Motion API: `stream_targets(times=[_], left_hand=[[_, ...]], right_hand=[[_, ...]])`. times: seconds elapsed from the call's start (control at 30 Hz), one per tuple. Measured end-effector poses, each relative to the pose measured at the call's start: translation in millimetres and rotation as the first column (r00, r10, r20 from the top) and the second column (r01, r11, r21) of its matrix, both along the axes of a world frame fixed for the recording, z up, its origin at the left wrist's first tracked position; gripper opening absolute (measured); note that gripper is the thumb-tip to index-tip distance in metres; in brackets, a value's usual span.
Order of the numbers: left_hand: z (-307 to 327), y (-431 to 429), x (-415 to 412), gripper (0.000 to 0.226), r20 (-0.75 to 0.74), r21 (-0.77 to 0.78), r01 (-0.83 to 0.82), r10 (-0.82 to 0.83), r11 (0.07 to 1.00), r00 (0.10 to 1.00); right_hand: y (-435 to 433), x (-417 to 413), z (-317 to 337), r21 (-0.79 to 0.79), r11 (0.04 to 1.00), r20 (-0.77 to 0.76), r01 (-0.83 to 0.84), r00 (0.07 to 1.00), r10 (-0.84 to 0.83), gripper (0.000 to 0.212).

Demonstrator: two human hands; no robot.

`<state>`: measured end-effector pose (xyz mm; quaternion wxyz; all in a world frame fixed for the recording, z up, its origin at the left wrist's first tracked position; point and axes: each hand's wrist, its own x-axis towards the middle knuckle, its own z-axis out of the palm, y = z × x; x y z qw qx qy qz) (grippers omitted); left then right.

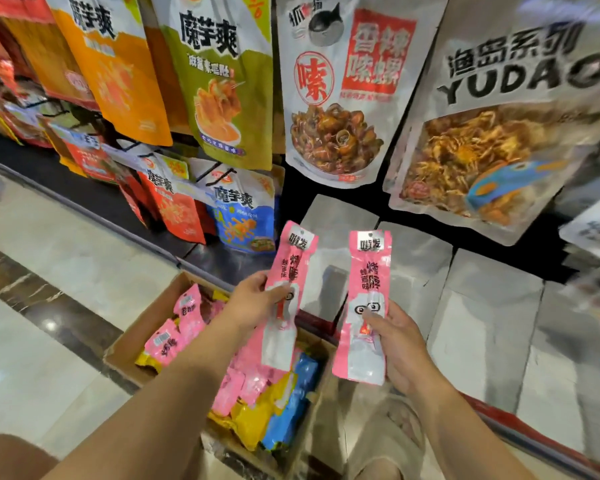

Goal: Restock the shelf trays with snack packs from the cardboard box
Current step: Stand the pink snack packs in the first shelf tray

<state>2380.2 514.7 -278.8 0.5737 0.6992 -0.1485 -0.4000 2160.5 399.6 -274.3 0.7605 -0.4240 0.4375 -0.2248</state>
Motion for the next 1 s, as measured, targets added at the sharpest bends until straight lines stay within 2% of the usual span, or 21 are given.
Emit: stream_targets(times=[0.1, 0.33, 0.43, 0.53, 0.63, 0.7, 0.8, 0.93, 1.0], left_hand=[[-11.6, -35.3, -2.7, 0.014, 0.001, 0.016, 0.036, -0.036, 0.999, 0.999], [-39.6, -106.1, -4.5, 0.013, 0.187, 0.100, 0.096, -0.113, 0.990, 0.976], [-48.7, -128.0, -5.1, 0.010, 0.157, 0.104, 0.080, -0.096, 0.991, 0.983], [-56.6, -144.3, -6.3, 0.019, 0.120, 0.120, 0.093, -0.108, 0.988, 0.987], [-70.2, -156.9, -7.1, 0.012, 0.039, 0.126, 0.107, -0.112, 0.986, 0.993], [-82.2, -163.4, -5.3, 0.020, 0.007, 0.124, 0.099, -0.100, 0.987, 0.995], [-100.2, -168.6, -3.1, 0.019, -0.026, 0.108, 0.097, -0.095, 0.989, 0.995], [-121.6, -164.9, -6.8, 0.021, -0.020, 0.144, 0.120, -0.118, 0.982, 0.993], [-129.7, -163.0, -8.7, 0.022, 0.046, 0.186, 0.137, -0.148, 0.973, 0.988]], right_hand=[[-17.1, -4.4, -6.7, 0.040, 0.996, 0.028, 0.078, 0.996, -0.079, 0.027], [-45.8, 0.5, -9.6, 0.098, 0.976, 0.040, 0.194, 0.979, -0.198, 0.024], [-54.5, 4.8, -12.2, 0.102, 0.969, 0.044, 0.223, 0.973, -0.229, 0.024], [-61.8, 5.5, -15.9, 0.110, 0.966, 0.054, 0.233, 0.969, -0.240, 0.024], [-68.0, 3.1, -16.6, 0.128, 0.964, 0.064, 0.233, 0.968, -0.242, 0.026], [-72.0, 0.5, -19.1, 0.141, 0.962, 0.084, 0.236, 0.965, -0.249, 0.027], [-75.8, -0.4, -24.3, 0.168, 0.953, 0.090, 0.254, 0.958, -0.271, 0.029], [-77.0, 4.4, -24.6, 0.172, 0.956, 0.089, 0.236, 0.963, -0.254, 0.026], [-76.2, 8.0, -24.4, 0.181, 0.955, 0.102, 0.235, 0.961, -0.256, 0.025]])
